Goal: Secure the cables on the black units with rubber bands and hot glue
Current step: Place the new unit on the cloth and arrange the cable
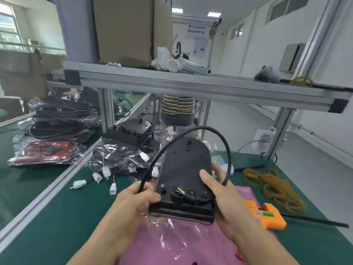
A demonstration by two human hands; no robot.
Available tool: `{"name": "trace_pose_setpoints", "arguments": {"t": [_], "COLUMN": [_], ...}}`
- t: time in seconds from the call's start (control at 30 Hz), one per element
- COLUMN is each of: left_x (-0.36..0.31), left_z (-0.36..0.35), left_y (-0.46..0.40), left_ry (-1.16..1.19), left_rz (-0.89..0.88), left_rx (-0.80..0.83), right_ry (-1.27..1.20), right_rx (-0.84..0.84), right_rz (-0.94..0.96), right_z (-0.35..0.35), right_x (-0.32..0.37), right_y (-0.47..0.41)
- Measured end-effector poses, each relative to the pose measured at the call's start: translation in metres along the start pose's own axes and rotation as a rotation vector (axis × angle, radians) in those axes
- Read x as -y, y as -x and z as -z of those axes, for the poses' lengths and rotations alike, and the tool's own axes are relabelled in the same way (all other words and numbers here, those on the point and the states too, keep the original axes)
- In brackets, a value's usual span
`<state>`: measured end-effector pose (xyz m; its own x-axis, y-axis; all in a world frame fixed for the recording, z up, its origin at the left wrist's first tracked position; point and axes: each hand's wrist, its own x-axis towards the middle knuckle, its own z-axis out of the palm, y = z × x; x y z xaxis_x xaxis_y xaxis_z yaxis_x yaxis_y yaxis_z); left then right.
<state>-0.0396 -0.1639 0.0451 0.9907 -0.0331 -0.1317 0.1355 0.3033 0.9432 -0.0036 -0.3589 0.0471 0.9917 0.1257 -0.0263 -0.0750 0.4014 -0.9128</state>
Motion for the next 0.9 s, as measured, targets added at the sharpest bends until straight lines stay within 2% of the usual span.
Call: {"name": "trace_pose_setpoints", "arguments": {"t": [0.07,0.1,0.17,0.2,0.23,0.27,0.33,0.4,0.47,0.57,0.67,0.8,0.9], "left_x": [0.003,0.004,0.006,0.005,0.004,0.004,0.004,0.007,0.011,0.008,0.003,0.008,0.016], "left_z": [0.002,0.004,0.003,-0.002,-0.009,-0.015,-0.03,-0.048,-0.064,-0.072,-0.059,-0.039,-0.027], "left_y": [0.002,-0.001,-0.009,-0.011,-0.013,-0.016,-0.024,-0.033,-0.046,-0.069,-0.088,-0.103,-0.103], "left_ry": [-0.319,-0.595,-1.278,-1.534,-1.619,-1.576,-1.261,-1.039,-0.874,-0.446,-0.233,-0.108,-0.209], "left_rz": [0.055,0.045,-0.043,-0.123,-0.211,-0.297,-0.389,-0.373,-0.323,-0.021,0.215,0.418,0.495], "left_rx": [0.056,0.057,-0.001,-0.075,-0.123,-0.113,0.069,0.214,0.289,0.254,0.239,0.16,0.062], "right_ry": [-0.012,-0.016,-0.04,-0.052,-0.056,-0.053,-0.039,0.004,0.099,0.375,0.586,0.662,0.563], "right_rx": [-0.024,-0.027,-0.049,-0.064,-0.075,-0.082,-0.095,-0.1,-0.114,-0.172,-0.197,-0.101,0.027], "right_rz": [-0.04,-0.065,-0.129,-0.159,-0.182,-0.199,-0.208,-0.202,-0.207,-0.176,-0.144,-0.169,-0.181], "right_z": [0.022,0.03,0.045,0.05,0.055,0.059,0.064,0.066,0.066,0.068,0.074,0.086,0.085], "right_x": [-0.012,-0.017,-0.027,-0.031,-0.034,-0.037,-0.042,-0.047,-0.049,-0.045,-0.032,-0.018,-0.018], "right_y": [0.016,0.023,0.032,0.034,0.036,0.037,0.037,0.039,0.039,0.04,0.046,0.053,0.054]}}
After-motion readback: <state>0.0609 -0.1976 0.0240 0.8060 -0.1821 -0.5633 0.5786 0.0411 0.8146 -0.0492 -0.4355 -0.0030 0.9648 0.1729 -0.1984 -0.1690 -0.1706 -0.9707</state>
